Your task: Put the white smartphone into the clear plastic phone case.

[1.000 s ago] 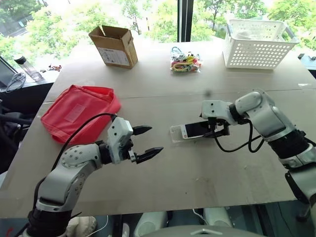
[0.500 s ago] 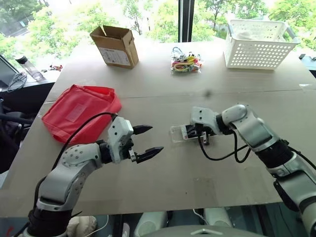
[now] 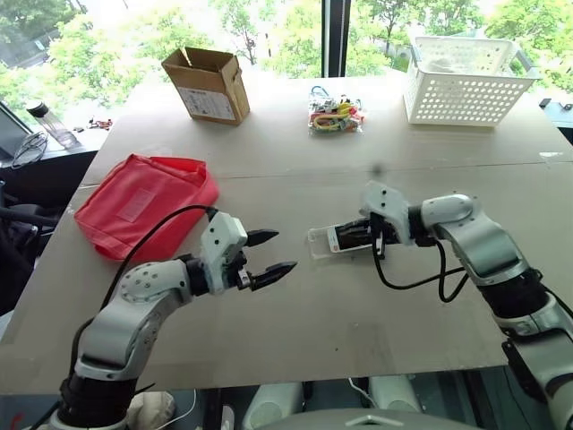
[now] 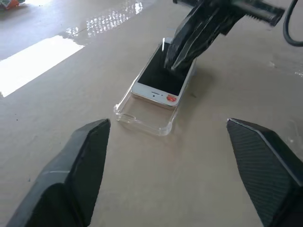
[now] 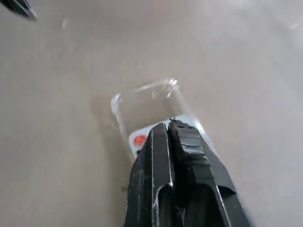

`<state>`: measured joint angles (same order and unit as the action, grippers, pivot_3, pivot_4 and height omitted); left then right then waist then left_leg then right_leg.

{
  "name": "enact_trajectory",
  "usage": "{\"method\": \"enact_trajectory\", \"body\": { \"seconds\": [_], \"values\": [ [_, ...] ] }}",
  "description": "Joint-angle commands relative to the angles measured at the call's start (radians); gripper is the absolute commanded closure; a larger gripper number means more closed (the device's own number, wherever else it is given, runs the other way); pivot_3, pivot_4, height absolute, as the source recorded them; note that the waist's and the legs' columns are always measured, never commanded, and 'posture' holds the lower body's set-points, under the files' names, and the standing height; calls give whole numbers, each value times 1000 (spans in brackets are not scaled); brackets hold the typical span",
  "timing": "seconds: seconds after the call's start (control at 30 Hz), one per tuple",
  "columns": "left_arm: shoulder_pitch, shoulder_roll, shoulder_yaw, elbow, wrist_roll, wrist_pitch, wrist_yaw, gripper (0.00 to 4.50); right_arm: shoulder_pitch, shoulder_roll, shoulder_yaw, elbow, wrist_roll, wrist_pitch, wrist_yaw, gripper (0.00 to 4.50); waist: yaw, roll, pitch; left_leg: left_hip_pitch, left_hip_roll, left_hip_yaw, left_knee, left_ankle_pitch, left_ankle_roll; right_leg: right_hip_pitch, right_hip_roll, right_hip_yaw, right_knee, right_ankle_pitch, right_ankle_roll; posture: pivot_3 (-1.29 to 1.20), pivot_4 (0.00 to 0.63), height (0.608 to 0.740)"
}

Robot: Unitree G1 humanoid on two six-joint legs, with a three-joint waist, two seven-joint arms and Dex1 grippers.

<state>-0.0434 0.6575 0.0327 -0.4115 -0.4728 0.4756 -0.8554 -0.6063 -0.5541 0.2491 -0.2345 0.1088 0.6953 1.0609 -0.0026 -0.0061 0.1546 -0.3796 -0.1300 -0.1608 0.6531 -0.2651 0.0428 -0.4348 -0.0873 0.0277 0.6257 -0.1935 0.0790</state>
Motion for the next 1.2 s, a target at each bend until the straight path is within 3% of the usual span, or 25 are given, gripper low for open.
{"method": "enact_trajectory", "body": {
  "seconds": [0.03,0.17,0.47,0.9,1.2],
  "values": [
    [-12,-15,-32,29,34,-15,15,2514,63,-58,-77,-112,10,62,-68,4500,7,0,0,0,0,0,0,0,0,0,0,0,0,0,0,0,150,740],
    [-49,-53,-86,100,79,-23,33,4480,129,-112,-128,-184,-12,137,-167,4500,17,0,0,-1,0,1,0,0,0,0,-1,0,-1,0,0,0,150,740],
    [-146,-144,-182,236,186,-21,96,4480,220,-188,-130,-217,-72,208,-319,4500,17,-1,0,0,0,2,0,0,0,0,-1,0,0,0,0,0,150,740],
    [-199,-222,-236,273,250,17,146,4480,181,-114,45,-182,-57,155,-309,4500,19,-1,0,1,0,2,2,0,0,2,-1,0,0,0,0,0,150,740],
    [-208,-237,-232,271,256,27,153,4480,156,-50,94,-174,-51,136,-309,4500,21,-1,-1,1,0,0,2,1,-1,2,0,-1,1,0,0,0,150,740]
  ]
}}
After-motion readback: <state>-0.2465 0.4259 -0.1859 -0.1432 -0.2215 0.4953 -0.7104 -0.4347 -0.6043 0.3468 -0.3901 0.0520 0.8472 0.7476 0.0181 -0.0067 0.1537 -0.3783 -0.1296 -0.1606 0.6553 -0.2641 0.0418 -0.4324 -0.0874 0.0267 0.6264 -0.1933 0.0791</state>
